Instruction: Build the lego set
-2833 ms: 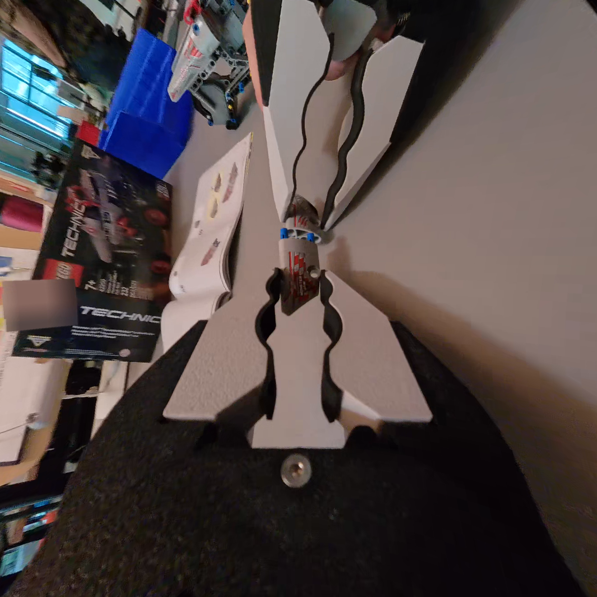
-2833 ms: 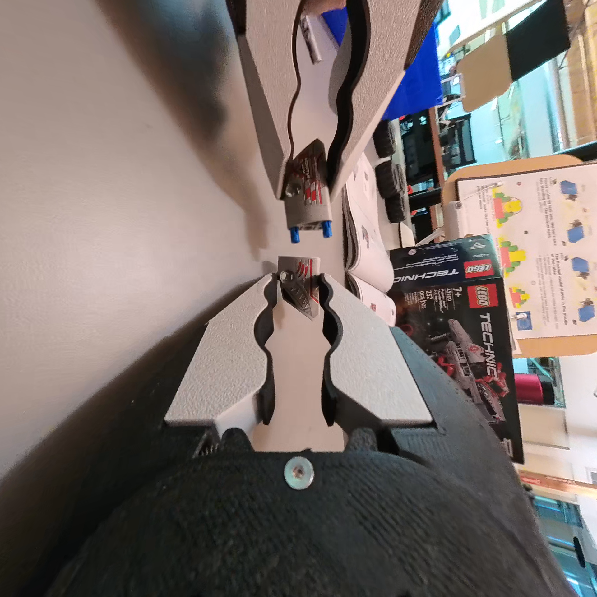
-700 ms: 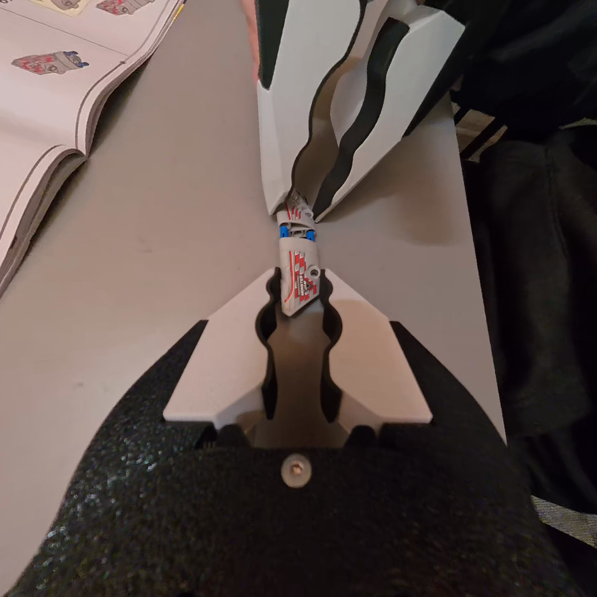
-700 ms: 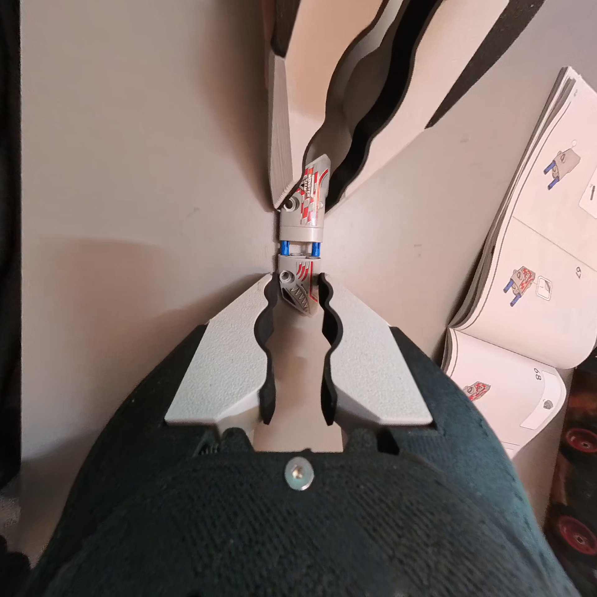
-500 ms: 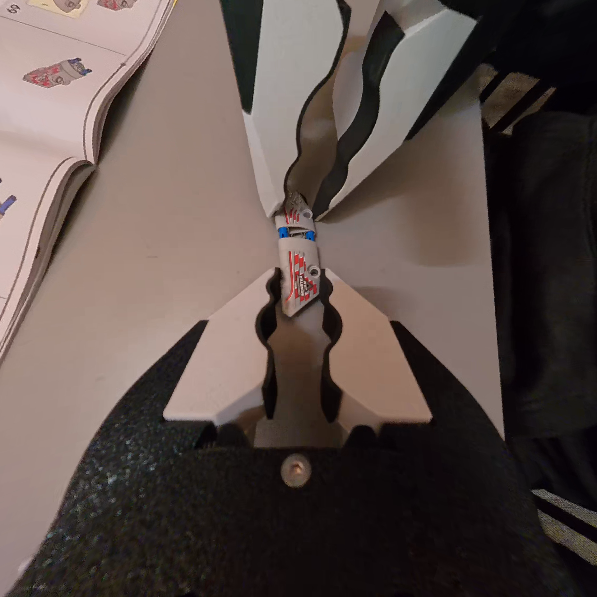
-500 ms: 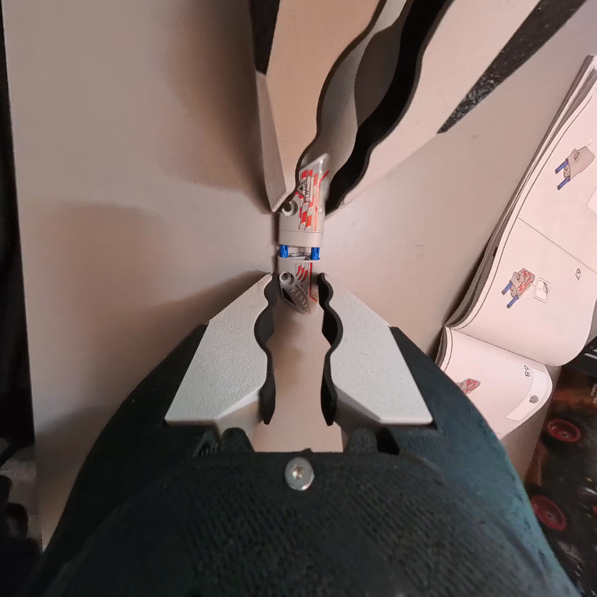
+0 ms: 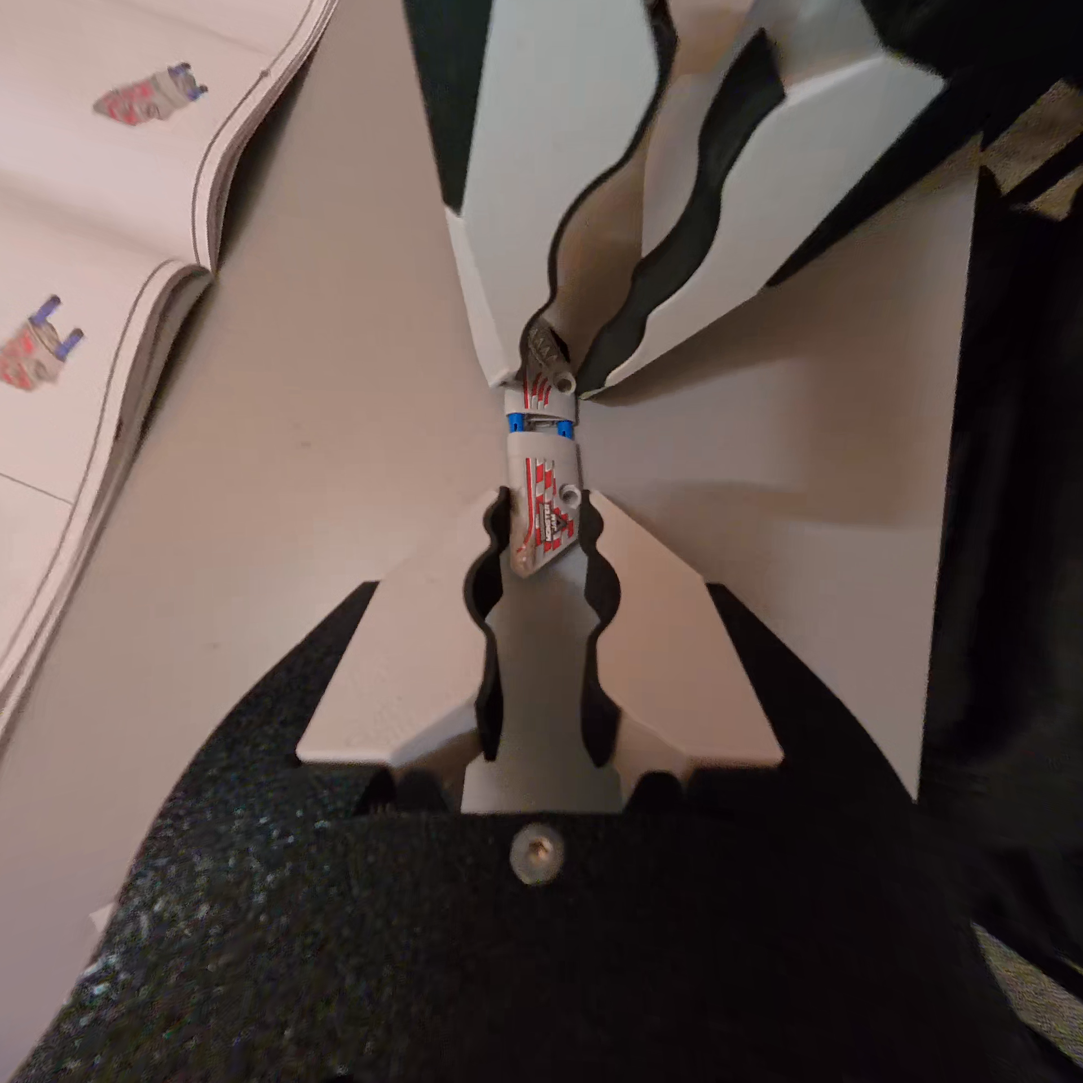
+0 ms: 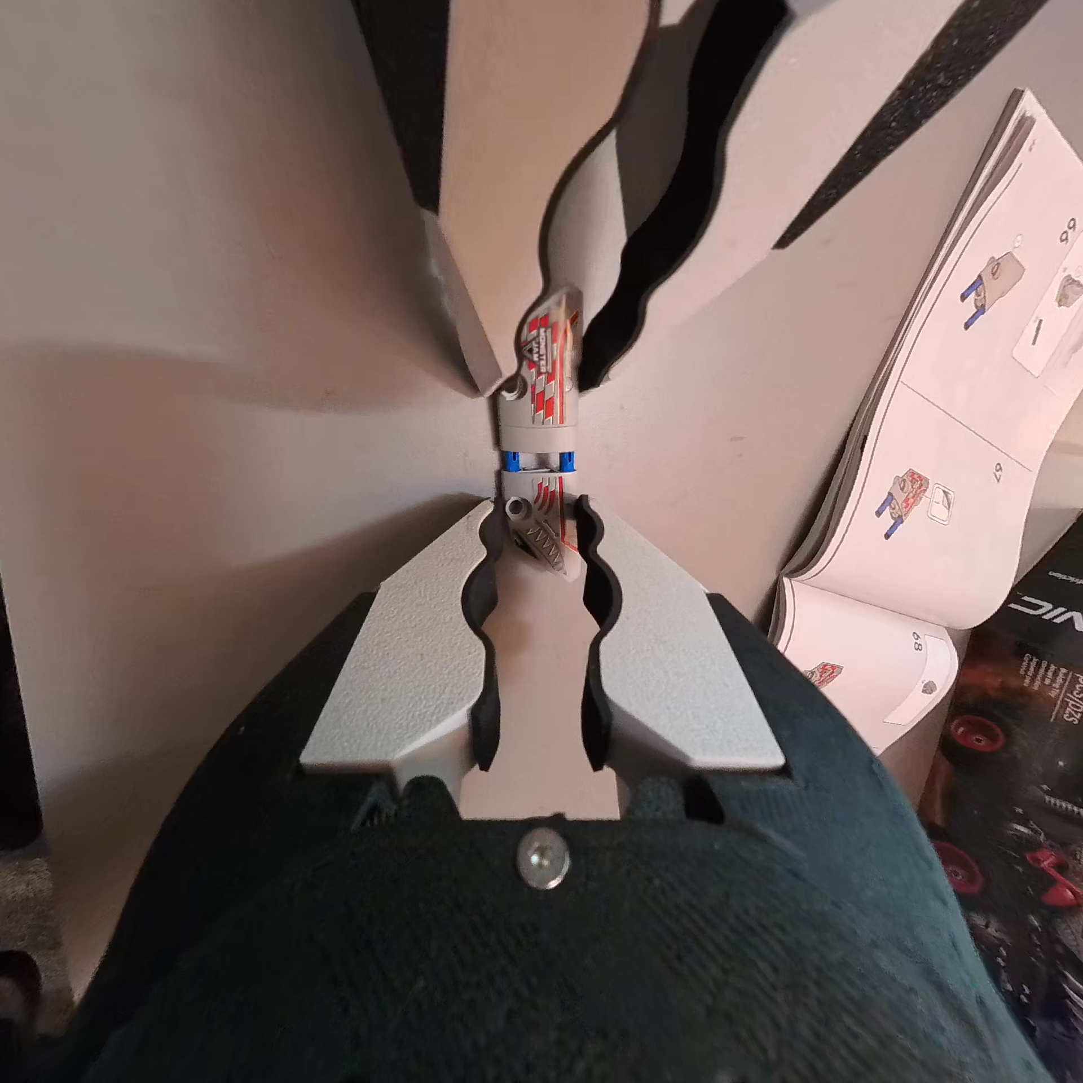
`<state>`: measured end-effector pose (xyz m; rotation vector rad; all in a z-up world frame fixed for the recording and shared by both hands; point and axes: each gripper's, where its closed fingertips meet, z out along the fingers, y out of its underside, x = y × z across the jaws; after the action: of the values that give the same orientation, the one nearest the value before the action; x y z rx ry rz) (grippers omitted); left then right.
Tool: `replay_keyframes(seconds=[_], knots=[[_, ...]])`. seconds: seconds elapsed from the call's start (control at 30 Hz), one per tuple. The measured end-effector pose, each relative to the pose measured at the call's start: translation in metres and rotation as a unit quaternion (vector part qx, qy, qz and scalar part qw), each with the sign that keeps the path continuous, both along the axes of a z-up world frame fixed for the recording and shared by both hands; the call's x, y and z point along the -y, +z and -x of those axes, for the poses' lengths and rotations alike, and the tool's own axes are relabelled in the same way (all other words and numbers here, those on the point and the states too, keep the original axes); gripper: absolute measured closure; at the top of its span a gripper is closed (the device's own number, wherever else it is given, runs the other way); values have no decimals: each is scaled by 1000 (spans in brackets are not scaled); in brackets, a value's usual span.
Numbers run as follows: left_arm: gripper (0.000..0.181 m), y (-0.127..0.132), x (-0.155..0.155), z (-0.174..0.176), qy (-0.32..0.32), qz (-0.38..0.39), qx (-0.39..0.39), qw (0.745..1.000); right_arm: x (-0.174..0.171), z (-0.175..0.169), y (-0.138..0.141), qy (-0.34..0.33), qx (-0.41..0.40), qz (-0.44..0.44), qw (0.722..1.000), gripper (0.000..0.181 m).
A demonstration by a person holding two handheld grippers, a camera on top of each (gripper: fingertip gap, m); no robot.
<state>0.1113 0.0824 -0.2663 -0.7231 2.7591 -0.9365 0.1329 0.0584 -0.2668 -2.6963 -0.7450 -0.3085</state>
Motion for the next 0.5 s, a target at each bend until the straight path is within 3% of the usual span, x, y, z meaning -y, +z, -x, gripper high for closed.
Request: replay_keyframes(seconds=[0.2,0.33,0.5], knots=[[162,-2,1,-6,-47,8,59,997,0,3,1,-16,-11,-20,1000,159],[162,-2,2,-5,32,74,-35,996,0,2,1,-18,-26,-44,999,159],[162,-1,3,-6,36,103,-53,993,0,2,2,-3,-35,-59,998,159]])
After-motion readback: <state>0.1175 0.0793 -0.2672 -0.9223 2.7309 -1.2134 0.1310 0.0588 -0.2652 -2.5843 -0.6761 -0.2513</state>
